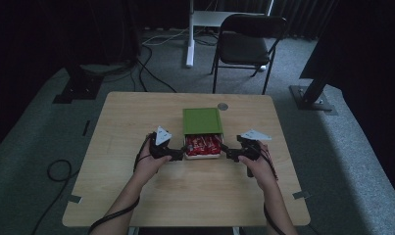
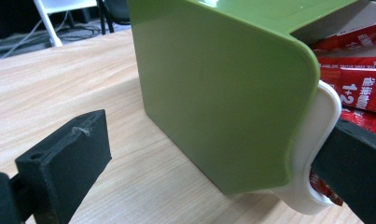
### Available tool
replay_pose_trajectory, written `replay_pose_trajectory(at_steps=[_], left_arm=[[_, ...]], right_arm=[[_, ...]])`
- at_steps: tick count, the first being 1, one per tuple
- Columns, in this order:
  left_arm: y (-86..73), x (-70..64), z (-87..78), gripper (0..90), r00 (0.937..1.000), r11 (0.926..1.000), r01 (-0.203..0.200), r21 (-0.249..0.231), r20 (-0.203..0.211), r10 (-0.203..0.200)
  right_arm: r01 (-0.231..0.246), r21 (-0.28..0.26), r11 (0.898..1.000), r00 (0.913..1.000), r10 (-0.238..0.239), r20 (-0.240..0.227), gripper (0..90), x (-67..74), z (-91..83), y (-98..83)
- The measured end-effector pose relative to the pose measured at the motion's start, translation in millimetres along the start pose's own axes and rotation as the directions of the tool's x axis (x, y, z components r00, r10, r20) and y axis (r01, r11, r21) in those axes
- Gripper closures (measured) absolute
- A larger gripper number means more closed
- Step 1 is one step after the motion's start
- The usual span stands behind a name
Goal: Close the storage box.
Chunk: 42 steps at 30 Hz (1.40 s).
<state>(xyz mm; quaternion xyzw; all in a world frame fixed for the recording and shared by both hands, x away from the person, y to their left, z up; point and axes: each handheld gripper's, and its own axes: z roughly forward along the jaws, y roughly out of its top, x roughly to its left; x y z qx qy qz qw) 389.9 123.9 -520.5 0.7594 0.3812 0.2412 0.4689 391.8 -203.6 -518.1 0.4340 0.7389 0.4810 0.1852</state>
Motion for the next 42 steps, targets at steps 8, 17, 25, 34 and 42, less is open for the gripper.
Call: replay_pose_trajectory(at_steps=[8,17,25,34,42], left_arm=[[1.3,2.0,3.3,1.3,1.0,1.0,0.003,0.001,-0.009,-0.003],[2.7,4.4,7.0,1.3,0.9999,1.0,0.009,0.004,-0.014,-0.009],[3.4,5.5,8.9,1.3,0.9997,0.9999,0.016,0.005,-0.02,-0.016],[3.0,5.6,11.1,1.3,0.9997,0.9998,0.019,0.006,-0.017,-0.019],[4.1,1.7,8.9,1.4,0.9998,1.0,0.006,0.001,-0.021,-0.006]], right_arm=[[-0.011,-0.005,1.0,0.9998,0.011,0.018,13.5,-0.2,3.3,1.5],[-0.013,-0.007,1.0,0.9993,0.013,0.036,13.5,-0.3,6.3,3.2],[-0.022,-0.013,1.0,0.9986,0.023,0.048,13.4,-0.7,8.6,3.8],[-0.028,-0.017,0.999,0.998,0.029,0.057,12.8,0.2,10.5,3.8],[-0.037,-0.034,0.999,0.9984,0.038,0.041,14.7,3.7,8.8,3.1]])
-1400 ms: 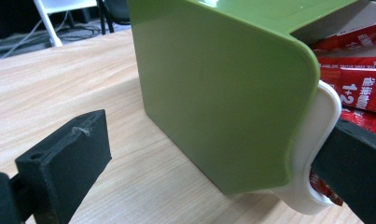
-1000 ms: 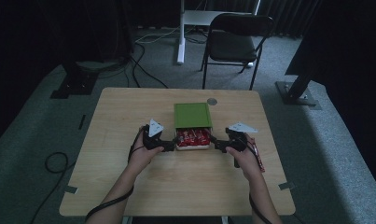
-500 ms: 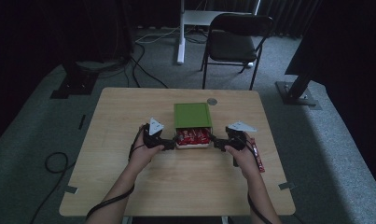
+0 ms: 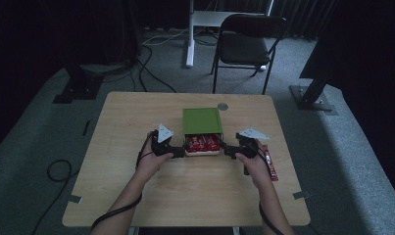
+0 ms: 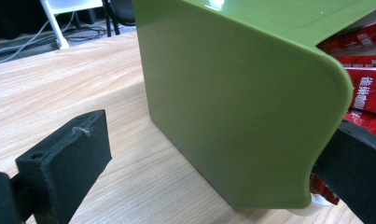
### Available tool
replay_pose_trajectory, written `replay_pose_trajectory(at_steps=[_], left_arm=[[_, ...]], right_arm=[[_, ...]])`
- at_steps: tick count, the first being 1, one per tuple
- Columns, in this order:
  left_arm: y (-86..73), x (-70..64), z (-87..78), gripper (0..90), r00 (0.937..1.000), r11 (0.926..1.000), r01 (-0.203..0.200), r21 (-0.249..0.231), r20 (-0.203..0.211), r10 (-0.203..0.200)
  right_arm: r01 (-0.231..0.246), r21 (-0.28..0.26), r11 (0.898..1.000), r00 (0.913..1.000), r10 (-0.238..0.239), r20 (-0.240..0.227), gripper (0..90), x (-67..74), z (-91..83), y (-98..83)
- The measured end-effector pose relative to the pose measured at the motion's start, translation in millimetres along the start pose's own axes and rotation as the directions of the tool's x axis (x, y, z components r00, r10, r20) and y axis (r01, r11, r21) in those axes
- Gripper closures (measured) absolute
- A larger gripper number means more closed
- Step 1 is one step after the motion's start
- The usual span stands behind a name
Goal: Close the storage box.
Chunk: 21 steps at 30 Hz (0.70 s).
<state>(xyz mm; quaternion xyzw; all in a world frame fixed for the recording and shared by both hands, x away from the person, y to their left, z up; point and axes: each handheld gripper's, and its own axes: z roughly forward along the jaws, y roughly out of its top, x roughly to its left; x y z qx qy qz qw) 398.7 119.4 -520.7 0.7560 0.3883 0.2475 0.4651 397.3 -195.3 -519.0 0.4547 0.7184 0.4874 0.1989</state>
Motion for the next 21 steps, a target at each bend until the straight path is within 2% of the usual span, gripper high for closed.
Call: replay_pose_trajectory(at_steps=[2,13,21], left_arm=[[-0.1,0.4,-0.6,1.4,1.0,1.0,0.007,-0.001,-0.001,-0.007],[-4.3,-4.9,-7.7,1.4,0.9998,0.9998,0.02,-0.005,0.009,-0.02],[-6.9,-8.6,-17.8,1.4,0.9997,0.9997,0.021,-0.011,0.008,-0.021]], right_arm=[[0.006,-0.004,1.0,1.0,-0.006,-0.005,14.7,2.3,-0.8,0.6],[-0.032,-0.033,0.999,0.9994,0.032,-0.011,13.6,4.7,-4.9,1.1],[-0.028,-0.033,0.999,0.9996,0.028,-0.008,13.6,3.6,-10.8,-3.5]])
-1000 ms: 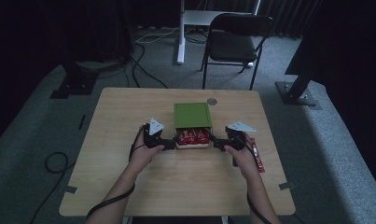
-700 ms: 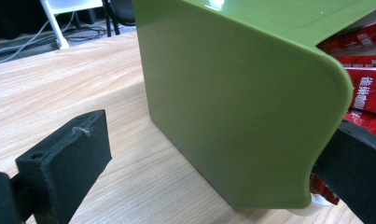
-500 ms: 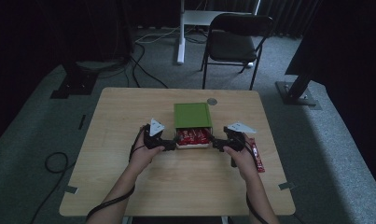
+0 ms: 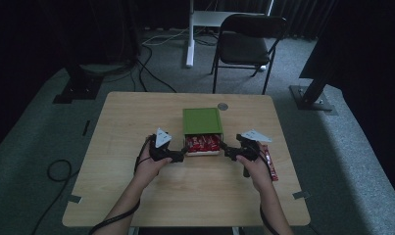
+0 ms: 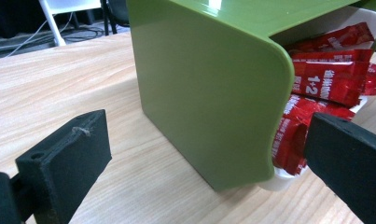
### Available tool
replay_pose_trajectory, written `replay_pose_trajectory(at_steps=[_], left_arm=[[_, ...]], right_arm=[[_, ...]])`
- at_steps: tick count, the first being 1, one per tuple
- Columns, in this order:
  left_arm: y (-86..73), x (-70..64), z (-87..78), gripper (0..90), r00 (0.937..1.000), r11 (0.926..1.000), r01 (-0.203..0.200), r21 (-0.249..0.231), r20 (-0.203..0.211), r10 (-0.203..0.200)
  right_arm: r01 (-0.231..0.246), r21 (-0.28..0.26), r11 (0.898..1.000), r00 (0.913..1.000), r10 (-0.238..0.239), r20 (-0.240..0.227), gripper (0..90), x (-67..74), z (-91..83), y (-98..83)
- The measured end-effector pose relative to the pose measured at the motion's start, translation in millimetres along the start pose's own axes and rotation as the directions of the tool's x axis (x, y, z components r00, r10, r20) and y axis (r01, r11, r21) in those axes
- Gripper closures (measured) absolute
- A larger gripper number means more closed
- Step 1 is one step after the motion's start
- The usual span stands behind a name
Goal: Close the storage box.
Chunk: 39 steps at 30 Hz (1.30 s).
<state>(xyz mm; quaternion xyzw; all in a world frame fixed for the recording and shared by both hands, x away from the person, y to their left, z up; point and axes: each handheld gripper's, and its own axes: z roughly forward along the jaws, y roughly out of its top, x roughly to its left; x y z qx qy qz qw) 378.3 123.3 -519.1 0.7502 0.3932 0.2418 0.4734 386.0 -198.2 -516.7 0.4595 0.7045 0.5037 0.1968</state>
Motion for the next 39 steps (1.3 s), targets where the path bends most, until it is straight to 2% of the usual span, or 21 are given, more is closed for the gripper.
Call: replay_pose_trajectory(at_steps=[4,16,27,33,39], left_arm=[[-0.2,0.0,-4.6,1.4,1.0,1.0,0.009,-0.001,-0.003,-0.009],[-4.1,4.7,-18.6,1.4,0.9998,0.9999,-0.004,0.013,-0.022,0.005],[-10.8,12.0,-28.8,1.4,0.9993,0.9998,0.006,0.018,-0.038,-0.006],[-19.2,17.6,-34.4,1.4,0.9988,0.9992,0.009,0.038,-0.049,-0.007],[-28.9,24.5,-39.3,1.4,0.9963,0.998,0.033,0.055,-0.081,-0.028]], right_arm=[[0.003,0.01,1.0,0.9999,-0.003,0.01,13.6,-2.9,-4.8,-3.9],[0.024,0.012,1.0,0.9992,-0.024,0.033,13.2,-6.0,-17.2,-9.3],[0.011,0.016,1.0,0.9977,-0.012,0.067,12.6,-12.6,-27.6,-17.1],[0.018,0.021,1.0,0.9943,-0.02,0.104,12.6,-19.4,-36.2,-21.6],[0.013,0.028,1.0,0.9897,-0.017,0.142,12.6,-29.5,-47.0,-28.5]])
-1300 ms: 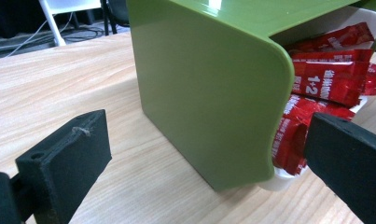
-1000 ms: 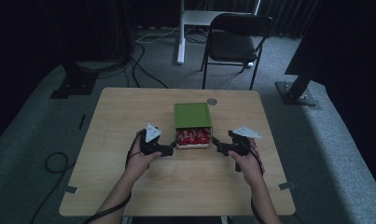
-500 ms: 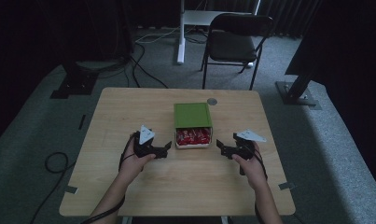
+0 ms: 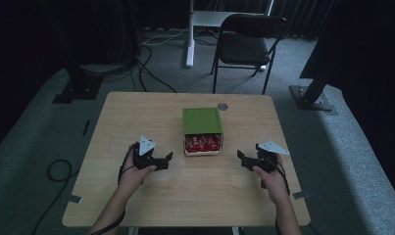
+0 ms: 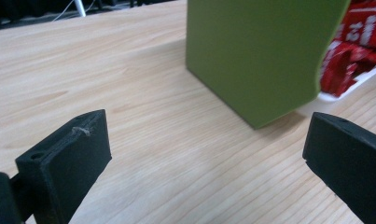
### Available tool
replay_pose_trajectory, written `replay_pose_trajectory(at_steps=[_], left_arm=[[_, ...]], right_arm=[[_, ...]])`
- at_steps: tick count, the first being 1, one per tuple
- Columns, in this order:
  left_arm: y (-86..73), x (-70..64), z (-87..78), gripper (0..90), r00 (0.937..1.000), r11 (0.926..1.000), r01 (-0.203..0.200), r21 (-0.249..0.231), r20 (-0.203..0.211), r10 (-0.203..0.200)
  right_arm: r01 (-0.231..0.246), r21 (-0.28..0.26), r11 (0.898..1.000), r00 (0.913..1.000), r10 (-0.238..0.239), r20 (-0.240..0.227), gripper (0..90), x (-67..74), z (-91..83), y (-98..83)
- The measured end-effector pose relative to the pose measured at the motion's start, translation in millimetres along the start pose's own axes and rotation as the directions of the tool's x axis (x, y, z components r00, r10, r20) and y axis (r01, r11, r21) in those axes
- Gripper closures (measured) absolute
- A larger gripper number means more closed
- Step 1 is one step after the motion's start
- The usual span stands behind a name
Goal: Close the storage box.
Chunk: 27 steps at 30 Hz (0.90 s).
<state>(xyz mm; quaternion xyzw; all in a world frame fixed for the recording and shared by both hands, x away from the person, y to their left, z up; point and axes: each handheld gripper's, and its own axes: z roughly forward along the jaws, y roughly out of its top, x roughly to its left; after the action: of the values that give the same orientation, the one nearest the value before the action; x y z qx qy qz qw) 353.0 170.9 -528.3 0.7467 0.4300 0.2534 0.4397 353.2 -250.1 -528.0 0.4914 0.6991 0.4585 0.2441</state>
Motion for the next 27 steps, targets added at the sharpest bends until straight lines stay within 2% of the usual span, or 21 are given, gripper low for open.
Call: replay_pose_trajectory(at_steps=[4,13,20,27], left_arm=[[-5.5,4.4,-4.3,1.4,0.9999,0.9999,0.009,0.008,-0.01,-0.009],[-18.3,19.3,-15.8,1.4,0.9978,0.9991,0.03,0.03,-0.059,-0.029],[-29.8,35.3,-29.6,1.4,0.9935,0.9978,0.052,0.04,-0.104,-0.047],[-41.8,50.6,-42.1,1.4,0.9874,0.9959,0.078,0.046,-0.142,-0.071]], right_arm=[[-0.004,0.009,1.0,0.9996,0.003,0.028,12.6,-7.2,-5.6,-5.4],[-0.01,0.033,0.999,0.9964,0.007,0.085,12.7,-23.5,-17.9,-18.9],[-0.03,0.044,0.999,0.9911,0.024,0.131,12.7,-35.9,-28.8,-29.5],[-0.031,0.083,0.996,0.9844,0.016,0.175,13.2,-44.4,-36.3,-38.6]])
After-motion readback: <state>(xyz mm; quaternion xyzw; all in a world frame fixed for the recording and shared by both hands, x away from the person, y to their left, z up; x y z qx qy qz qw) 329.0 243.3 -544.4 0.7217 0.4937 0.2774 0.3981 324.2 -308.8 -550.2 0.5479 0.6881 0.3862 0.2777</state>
